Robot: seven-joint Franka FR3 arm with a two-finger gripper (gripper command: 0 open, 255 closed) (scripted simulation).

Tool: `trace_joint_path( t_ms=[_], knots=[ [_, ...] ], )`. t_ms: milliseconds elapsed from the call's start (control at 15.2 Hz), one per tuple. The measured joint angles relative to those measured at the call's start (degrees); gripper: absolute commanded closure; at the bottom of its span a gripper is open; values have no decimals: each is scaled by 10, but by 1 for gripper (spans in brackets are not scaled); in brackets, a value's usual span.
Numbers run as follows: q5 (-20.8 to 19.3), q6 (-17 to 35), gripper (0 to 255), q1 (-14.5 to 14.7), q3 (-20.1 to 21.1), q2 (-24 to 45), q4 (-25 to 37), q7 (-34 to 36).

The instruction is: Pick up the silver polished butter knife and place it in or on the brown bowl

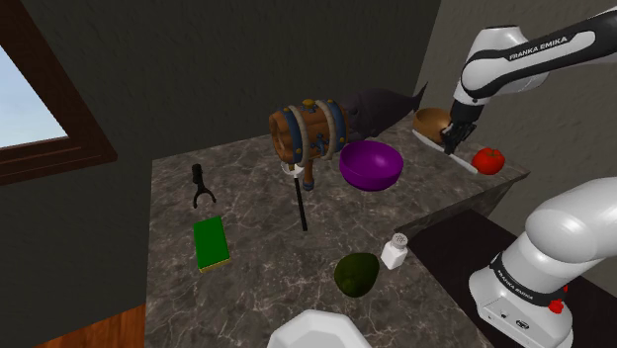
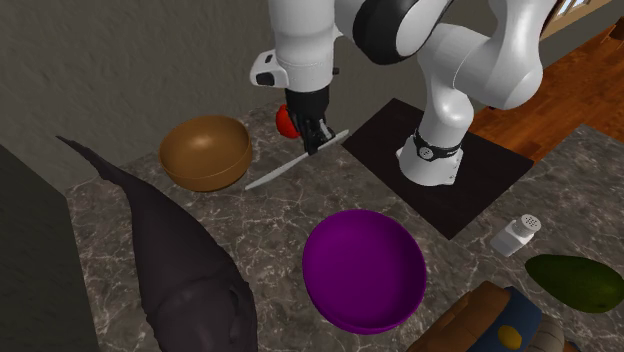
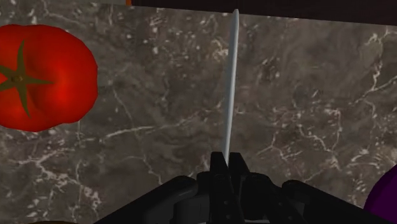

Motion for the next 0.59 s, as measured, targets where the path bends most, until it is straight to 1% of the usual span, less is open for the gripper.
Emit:
trace_joint_path(
  t_ms=[594],
  knots=[
    [3,-81,255,0,8,-33,48,0]
  ],
)
